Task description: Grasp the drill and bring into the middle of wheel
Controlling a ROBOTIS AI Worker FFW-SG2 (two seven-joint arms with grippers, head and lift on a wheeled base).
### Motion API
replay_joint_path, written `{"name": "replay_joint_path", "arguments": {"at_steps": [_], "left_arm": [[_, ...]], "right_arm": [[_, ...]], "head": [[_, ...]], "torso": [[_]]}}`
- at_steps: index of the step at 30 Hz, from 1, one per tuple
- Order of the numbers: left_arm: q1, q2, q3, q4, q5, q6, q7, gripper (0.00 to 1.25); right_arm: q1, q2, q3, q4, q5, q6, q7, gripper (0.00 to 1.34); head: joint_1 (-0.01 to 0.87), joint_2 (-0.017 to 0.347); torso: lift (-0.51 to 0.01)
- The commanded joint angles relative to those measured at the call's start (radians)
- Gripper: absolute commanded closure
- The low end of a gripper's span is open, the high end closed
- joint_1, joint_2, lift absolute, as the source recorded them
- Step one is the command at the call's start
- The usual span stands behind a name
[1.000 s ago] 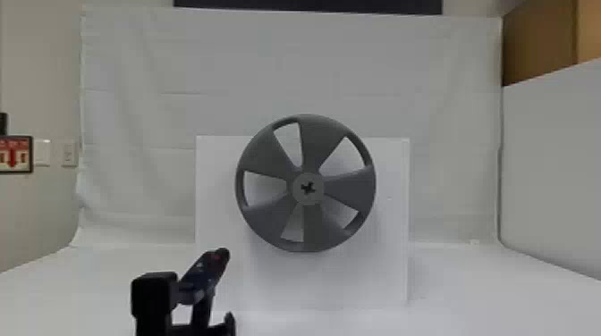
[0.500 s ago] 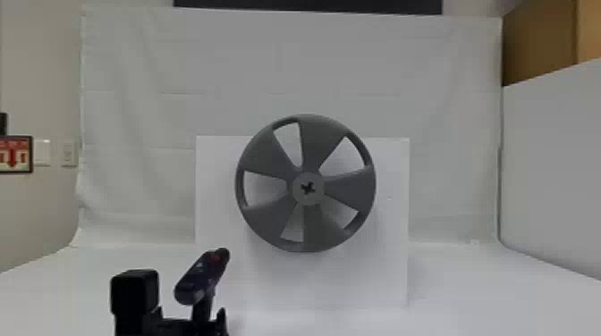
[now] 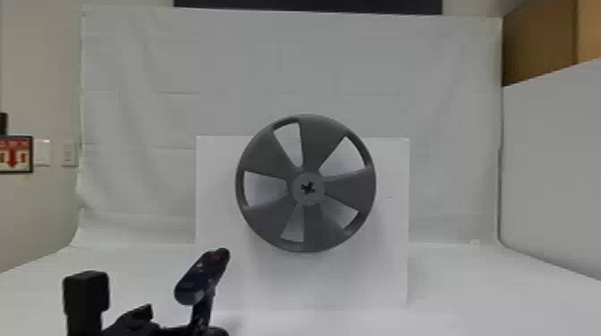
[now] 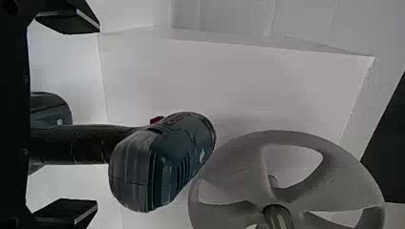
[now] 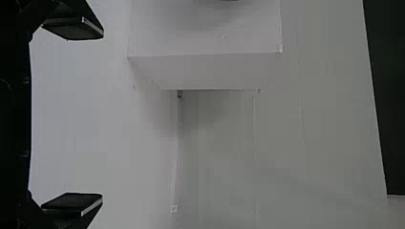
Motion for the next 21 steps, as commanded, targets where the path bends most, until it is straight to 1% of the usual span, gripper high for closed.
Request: {"name": "replay_joint_path", "arguments": {"at_steps": [1,5,9,17,21], "left_arm": [[-0.007,0.004,0.058,0.017,-0.029,0.000,-0.060,0.00],[-0.021,0.022,0.084,0.020,-0.073,0.011,-0.109,0.01],[-0.030,0.031,0.100,0.023,-0.113,0.025,-0.125,0.02],[-0.042,0.039,0.144,0.042,-0.141,0.028,-0.122,0.05],[-0.040,0.040,0.164,0.042,-0.138,0.028,-0.091,0.06]], "right_arm": [[0.003,0.000,-0.005,0.000,-0.001,0.000,0.000,0.10],[0.004,0.000,-0.008,0.000,-0.004,0.000,0.000,0.10],[0.004,-0.001,-0.008,0.000,-0.004,0.000,0.000,0.10],[0.006,-0.001,-0.018,0.000,-0.006,0.000,0.000,0.10],[0.007,-0.003,-0.022,0.000,-0.007,-0.002,0.000,0.10]], "head": [[0.000,0.000],[0.000,0.000],[0.000,0.000],[0.000,0.000],[0.000,0.000]], "torso": [[-0.406],[-0.406],[-0.406],[-0.406],[-0.406]]}}
